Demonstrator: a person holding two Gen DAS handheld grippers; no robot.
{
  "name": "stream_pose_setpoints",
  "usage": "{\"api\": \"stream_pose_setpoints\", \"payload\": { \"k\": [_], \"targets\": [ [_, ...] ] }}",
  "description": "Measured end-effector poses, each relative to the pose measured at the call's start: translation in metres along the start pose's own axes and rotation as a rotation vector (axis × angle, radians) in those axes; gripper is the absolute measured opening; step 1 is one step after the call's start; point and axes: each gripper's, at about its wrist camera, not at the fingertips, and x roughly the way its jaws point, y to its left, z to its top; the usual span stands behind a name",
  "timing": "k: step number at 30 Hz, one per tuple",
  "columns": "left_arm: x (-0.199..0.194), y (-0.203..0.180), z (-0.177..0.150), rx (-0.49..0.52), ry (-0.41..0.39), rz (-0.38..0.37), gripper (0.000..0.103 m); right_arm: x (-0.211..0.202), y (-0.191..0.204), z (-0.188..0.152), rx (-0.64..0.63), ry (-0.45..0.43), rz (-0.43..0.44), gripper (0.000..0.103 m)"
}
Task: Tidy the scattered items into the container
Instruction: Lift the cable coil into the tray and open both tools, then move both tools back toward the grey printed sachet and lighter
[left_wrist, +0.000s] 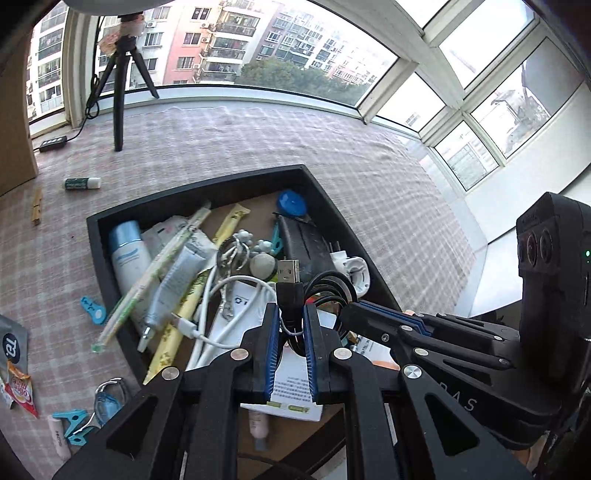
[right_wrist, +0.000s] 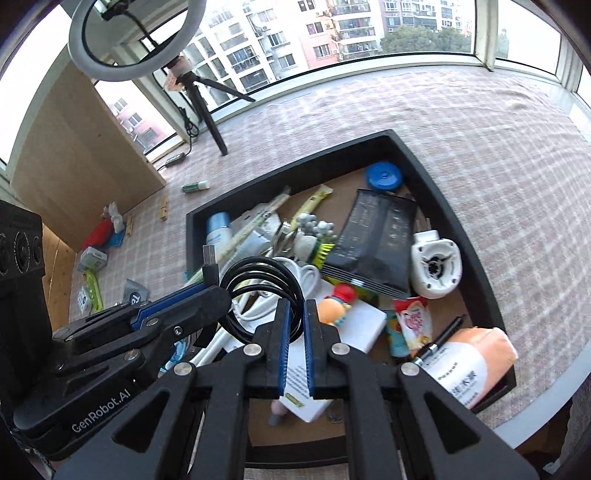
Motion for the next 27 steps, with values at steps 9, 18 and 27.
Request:
{"api": "stream_pose_setpoints", "payload": {
  "k": [9,18,27],
  "targets": [
    [0.006,-0.031,-0.008,0.02,-0.019,0.021,0.047,-0.025,-0.042,-0.011,0.054,-0.071,-0.052,0.022],
    [-0.014,0.016,-0.031,-0.054,-0.035,0.08,0.047,-0.01,0.001,-0.022,-0.039,-0.044,-0.012,0.028],
    [-0.056,0.098,-0.072,-0.174,-0.065,0.196,0.047,0.021,0.088,-0.039,-0.222,-0.001,0.071,0.034]
  ]
}}
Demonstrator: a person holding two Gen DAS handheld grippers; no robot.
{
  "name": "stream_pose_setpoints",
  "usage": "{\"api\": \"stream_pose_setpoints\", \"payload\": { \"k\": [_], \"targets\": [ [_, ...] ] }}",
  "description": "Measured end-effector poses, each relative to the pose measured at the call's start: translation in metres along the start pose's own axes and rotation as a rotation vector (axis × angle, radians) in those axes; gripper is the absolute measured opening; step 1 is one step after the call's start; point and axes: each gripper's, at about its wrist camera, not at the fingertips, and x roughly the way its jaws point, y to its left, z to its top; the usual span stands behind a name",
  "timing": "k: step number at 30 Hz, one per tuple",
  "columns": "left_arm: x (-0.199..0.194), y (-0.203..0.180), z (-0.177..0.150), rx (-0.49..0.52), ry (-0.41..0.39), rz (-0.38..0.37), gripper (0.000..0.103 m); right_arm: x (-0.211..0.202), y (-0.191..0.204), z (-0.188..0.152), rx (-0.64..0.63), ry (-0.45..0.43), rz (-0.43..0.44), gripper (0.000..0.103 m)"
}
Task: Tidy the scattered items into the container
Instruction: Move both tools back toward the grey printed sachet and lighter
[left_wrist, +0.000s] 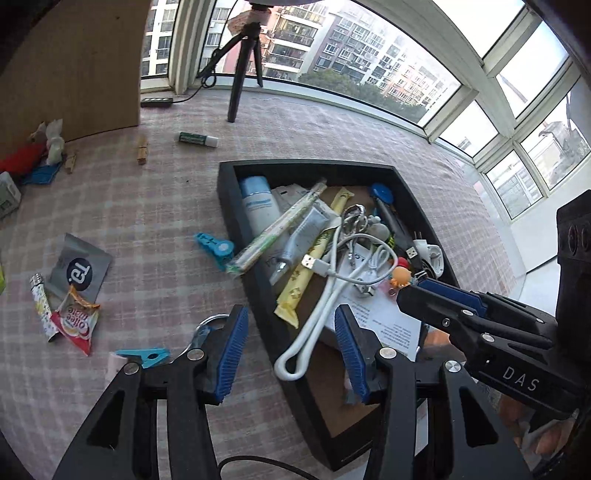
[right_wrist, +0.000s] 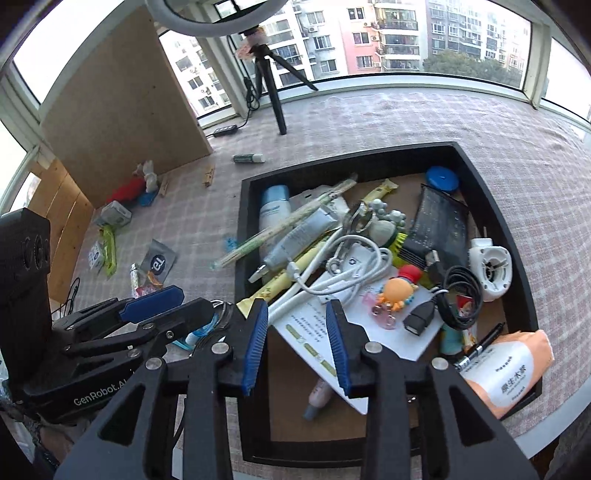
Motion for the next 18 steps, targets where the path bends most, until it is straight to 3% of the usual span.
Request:
{"api": "stream_pose_setpoints", "payload": {
  "k": [10,18],
  "targets": [
    [-0.032,0.114,-0.014,-0.193,-0.039,0.137,0.046,0.046,0.088,0.016,-0.155,0.059,0.059,0.038],
    [-0.039,0.195,-0.018,-0.352,-0.023,0.196,0.046,0.09,0.155,0.041,-0.275,0.1,0.088,0.051]
  ]
}}
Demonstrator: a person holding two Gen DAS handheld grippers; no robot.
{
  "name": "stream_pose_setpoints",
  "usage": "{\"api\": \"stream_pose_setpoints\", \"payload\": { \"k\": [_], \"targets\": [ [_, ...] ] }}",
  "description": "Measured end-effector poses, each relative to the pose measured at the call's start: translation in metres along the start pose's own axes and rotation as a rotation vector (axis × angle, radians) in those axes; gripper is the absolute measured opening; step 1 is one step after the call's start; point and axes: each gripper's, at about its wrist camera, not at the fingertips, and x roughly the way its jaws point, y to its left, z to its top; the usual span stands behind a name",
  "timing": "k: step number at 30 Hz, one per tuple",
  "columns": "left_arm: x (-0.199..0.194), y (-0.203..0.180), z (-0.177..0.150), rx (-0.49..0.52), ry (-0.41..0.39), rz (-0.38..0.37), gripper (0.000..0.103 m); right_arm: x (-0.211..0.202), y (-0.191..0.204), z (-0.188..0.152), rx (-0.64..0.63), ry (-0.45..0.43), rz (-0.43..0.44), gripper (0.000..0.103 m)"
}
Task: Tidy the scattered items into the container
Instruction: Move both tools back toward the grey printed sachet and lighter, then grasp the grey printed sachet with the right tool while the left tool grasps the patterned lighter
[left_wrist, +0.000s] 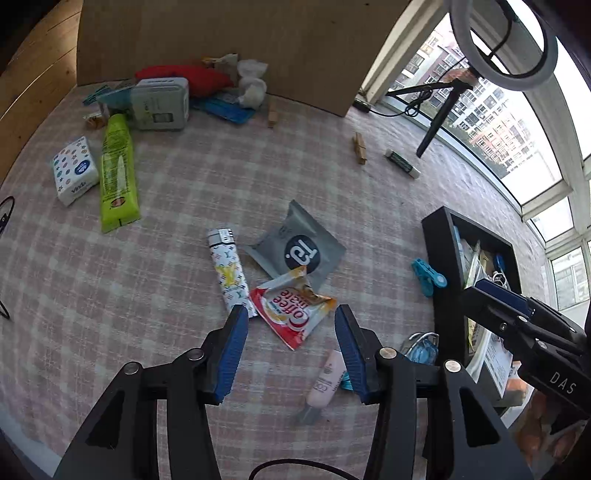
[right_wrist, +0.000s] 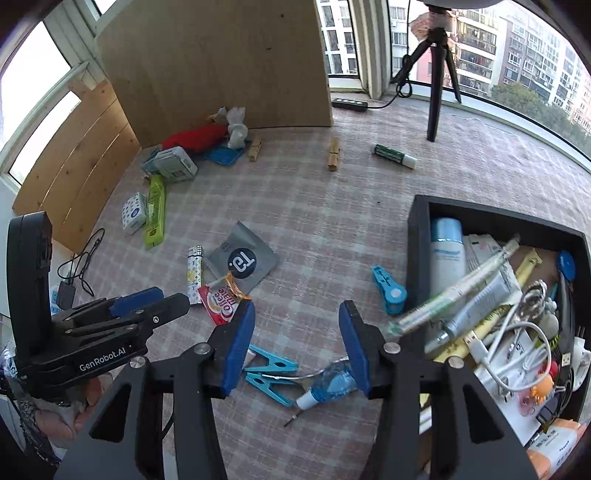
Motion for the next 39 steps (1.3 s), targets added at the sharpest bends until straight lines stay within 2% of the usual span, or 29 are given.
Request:
{"api": "stream_pose_setpoints", "payload": {
  "k": [6,9,14,18,22,26,31,33,35,39],
  "targets": [
    [0.021,0.033,0.014,-0.107,0.031,0.024,0.046,0.044,0.03,0.03,-0.106,0.074,0.01,0.058],
    [0.034,0.034,0.017,-0.108,0.047,0.037,0.046,0.066,0.042,0.04,-0.164,0.118,0.011,0.065],
    [0.053,0.03,0.02,-0.106,0.064,0.072,0.043,0.094,0.048,0.055,-0.226,0.155,0.001,0.065],
    [0.064,0.032,0.024,-0.122,0.074,0.085,0.043,0.115,0.038,0.069,-0.217,0.185,0.02,0.066],
    [0.066,0.025,0.026,-0.102,0.063,0.107,0.043,0.131,0.034,0.077,-0.225,0.225,0.056,0.066],
    [0.069,0.014,0.022,-0.056,0.043,0.161,0.042,0.141,0.037,0.076,-0.253,0.249,0.068,0.066],
    [0.07,0.004,0.016,0.013,0.018,0.258,0.031,0.15,0.045,0.069,-0.283,0.269,0.073,0.069],
    [0.07,0.002,0.013,0.022,0.014,0.281,0.025,0.151,0.053,0.066,-0.307,0.263,0.064,0.077],
    [0.069,0.003,0.011,0.024,0.01,0.289,0.023,0.152,0.061,0.062,-0.341,0.249,0.037,0.079],
    [0.064,0.005,0.001,0.049,-0.008,0.314,0.024,0.152,0.073,0.056,-0.374,0.213,-0.007,0.079]
  ]
}}
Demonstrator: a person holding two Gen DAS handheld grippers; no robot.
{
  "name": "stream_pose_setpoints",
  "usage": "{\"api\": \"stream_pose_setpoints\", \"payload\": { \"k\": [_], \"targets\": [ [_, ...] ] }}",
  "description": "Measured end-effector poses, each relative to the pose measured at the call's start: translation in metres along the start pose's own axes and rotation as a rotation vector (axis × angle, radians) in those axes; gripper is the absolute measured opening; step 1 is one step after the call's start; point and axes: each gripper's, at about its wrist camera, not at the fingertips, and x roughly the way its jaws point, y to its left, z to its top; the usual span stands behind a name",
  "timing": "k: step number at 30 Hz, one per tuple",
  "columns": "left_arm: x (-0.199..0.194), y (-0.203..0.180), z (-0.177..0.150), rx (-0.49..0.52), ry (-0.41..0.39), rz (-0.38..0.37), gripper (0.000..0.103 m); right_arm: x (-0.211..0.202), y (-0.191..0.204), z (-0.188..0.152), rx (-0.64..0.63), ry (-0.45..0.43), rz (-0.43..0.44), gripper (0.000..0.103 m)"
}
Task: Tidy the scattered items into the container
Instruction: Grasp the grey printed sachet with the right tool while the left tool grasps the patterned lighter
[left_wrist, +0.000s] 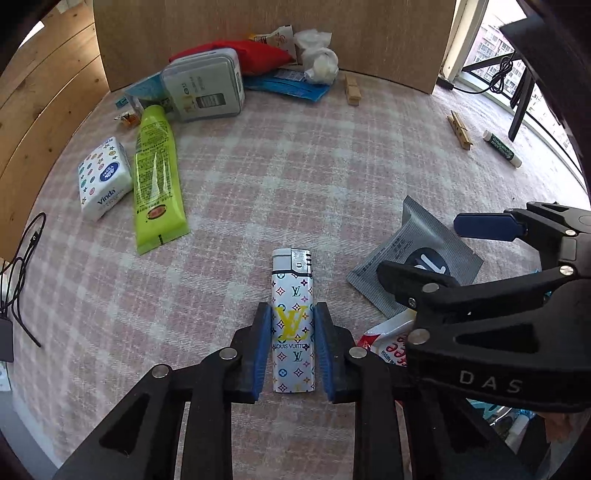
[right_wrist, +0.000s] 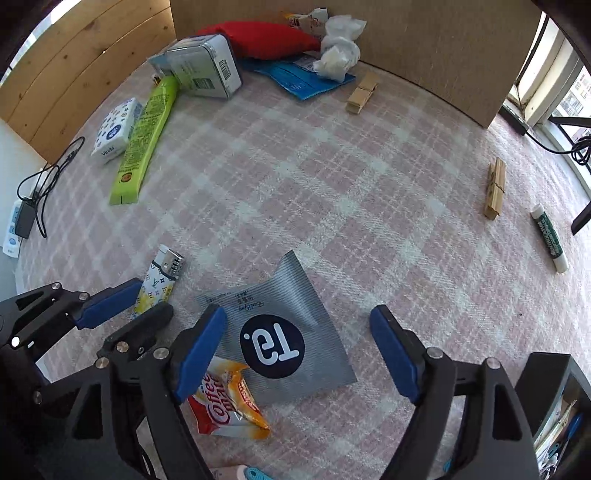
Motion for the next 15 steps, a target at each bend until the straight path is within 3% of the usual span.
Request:
{"api": "stream_pose_setpoints", "payload": {
  "k": [1,2,3,9,15],
  "targets": [
    [-0.001,-0.001,-0.002,0.005,-0.004,0.002,0.023,0.0,0.003,0.0,-0.007,-0.003,-0.016,0.079],
    [-0.002,-0.002,-0.004,0.007,-0.008,0.0,0.022,-0.001,0.005,-0.001,-0.017,-0.007,-0.04,0.071],
    [-0.002,-0.001,-0.005,-0.002,-0.01,-0.006,0.022,-0.003,0.008,-0.001,-0.032,-0.015,-0.055,0.057],
    [-0.007,0.004,-0.012,-0.045,-0.008,-0.058,0.022,-0.013,0.009,-0.003,0.0,-0.012,0.0,0.024],
    [-0.014,0.018,-0.014,-0.127,0.016,-0.144,0.022,-0.027,-0.006,-0.002,0.107,-0.037,0.067,0.013]
  ]
}}
